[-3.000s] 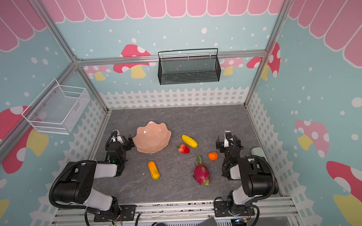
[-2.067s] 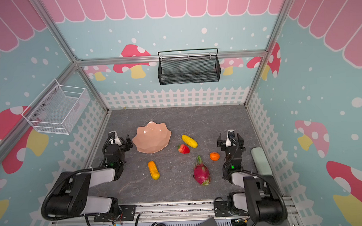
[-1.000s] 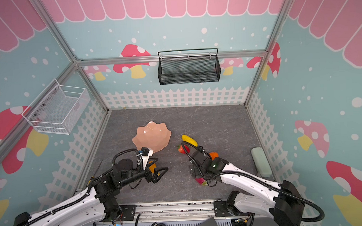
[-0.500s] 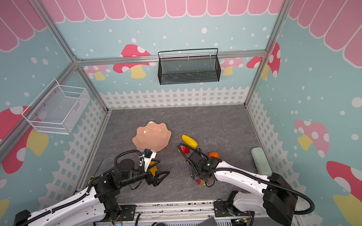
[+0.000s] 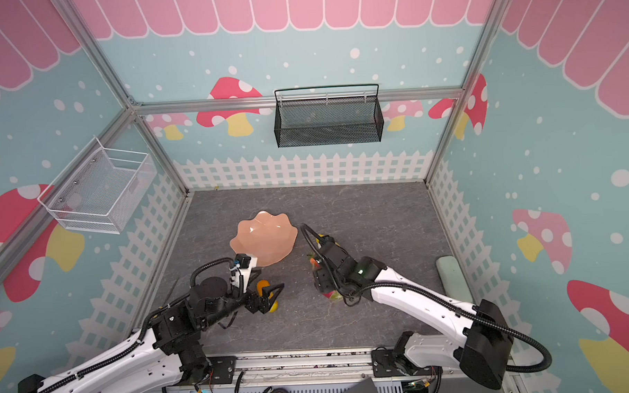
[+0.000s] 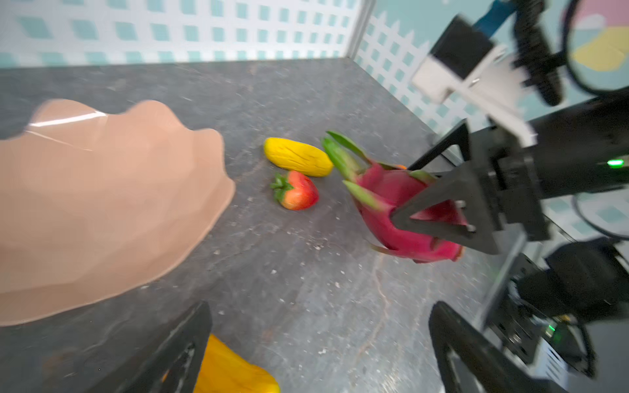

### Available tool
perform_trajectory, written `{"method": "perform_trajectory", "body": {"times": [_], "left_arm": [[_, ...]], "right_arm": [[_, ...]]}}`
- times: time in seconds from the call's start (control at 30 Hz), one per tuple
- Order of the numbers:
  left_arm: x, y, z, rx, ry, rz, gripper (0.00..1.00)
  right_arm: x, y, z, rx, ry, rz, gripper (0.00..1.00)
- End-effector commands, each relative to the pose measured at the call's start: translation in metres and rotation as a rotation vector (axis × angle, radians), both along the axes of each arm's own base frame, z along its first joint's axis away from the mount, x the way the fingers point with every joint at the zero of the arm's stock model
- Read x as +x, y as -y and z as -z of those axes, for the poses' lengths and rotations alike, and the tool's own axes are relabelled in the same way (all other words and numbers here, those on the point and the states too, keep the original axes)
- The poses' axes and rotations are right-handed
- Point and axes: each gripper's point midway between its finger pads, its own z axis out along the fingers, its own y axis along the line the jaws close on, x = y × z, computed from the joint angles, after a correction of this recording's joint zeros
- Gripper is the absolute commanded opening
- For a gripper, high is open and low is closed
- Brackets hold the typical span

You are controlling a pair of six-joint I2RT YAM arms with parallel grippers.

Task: Place and organize the fake fruits in the fruit bowl
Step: 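Carry the dragon fruit with the right gripper into the pink bowl and release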

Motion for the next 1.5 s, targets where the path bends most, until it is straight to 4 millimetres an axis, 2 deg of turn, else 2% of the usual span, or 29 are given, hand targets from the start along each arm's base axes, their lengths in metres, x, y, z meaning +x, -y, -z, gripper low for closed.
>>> {"method": "perform_trajectory", "body": {"times": [0.0,0.17,0.27,0.37,0.5,0.6,0.7,0.93,1.1,1.27,1.47], "left_arm": [[0.021,-0.045,-0.016,0.071,0.050,-0.247,1.00],[0.040,-0.097,-0.018,0.068,-0.012,-0.463,1.00],[0.048,-0.116,-0.011,-0.020,-0.081,-0.512,1.00],[0.052,-0.124,-0.004,-0.089,-0.116,-0.525,1.00],[0.051,-0.127,0.002,-0.100,-0.122,-0.534,1.00],[0.052,-0.133,0.006,-0.097,-0.122,-0.571,1.00],[0.053,-0.135,0.009,-0.088,-0.124,-0.583,1.00],[0.056,-0.129,0.015,-0.081,-0.146,-0.563,1.00],[0.056,-0.126,0.019,-0.084,-0.159,-0.547,1.00],[0.058,-0.121,0.024,-0.080,-0.184,-0.533,1.00],[0.059,-0.118,0.036,-0.075,-0.227,-0.532,1.00]], "right_arm": [[0.031,-0.054,-0.043,0.075,0.146,-0.162,0.70],[0.093,-0.121,-0.062,0.142,0.207,-0.271,0.69],[0.129,-0.159,-0.057,0.163,0.222,-0.311,0.69],[0.162,-0.190,-0.036,0.168,0.211,-0.329,0.69],[0.193,-0.215,-0.005,0.161,0.169,-0.342,0.68],[0.200,-0.224,0.021,0.136,0.125,-0.350,0.69],[0.198,-0.225,0.041,0.125,0.091,-0.356,0.69],[0.191,-0.217,0.063,0.096,0.056,-0.357,0.69],[0.183,-0.210,0.088,0.062,0.008,-0.361,0.68],[0.179,-0.208,0.098,0.075,0.007,-0.364,0.70],[0.182,-0.207,0.092,0.070,0.032,-0.360,0.84]]}}
